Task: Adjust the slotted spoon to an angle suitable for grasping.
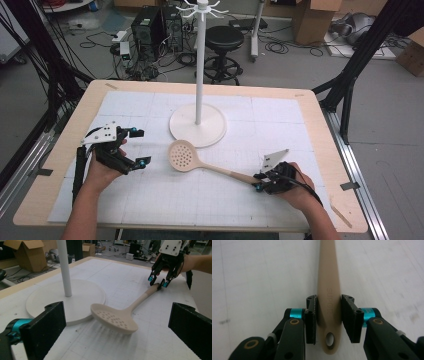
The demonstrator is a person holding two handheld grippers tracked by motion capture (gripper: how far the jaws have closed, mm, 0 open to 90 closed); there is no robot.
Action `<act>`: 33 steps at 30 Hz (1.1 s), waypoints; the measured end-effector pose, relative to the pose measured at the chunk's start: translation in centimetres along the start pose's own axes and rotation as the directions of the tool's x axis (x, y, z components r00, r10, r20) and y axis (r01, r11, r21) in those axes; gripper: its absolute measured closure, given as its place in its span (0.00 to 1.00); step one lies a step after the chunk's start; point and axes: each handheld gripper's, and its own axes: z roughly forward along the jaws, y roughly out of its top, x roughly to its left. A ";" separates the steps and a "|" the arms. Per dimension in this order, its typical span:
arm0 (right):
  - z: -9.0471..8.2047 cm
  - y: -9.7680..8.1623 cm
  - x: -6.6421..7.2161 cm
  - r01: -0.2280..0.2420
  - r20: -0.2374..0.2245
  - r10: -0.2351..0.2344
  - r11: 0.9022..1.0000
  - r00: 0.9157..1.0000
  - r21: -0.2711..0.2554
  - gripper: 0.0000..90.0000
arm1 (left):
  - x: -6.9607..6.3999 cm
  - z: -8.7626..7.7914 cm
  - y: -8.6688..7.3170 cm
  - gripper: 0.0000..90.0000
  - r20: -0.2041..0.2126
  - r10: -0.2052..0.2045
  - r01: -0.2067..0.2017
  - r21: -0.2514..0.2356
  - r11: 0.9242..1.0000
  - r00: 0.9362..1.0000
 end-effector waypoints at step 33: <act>2.7 3.5 0.6 0.008 0.021 -0.006 0.996 1.000 -0.089 0.66 | -0.1 -0.6 0.4 0.02 -0.006 0.010 -0.010 -0.022 1.000 1.000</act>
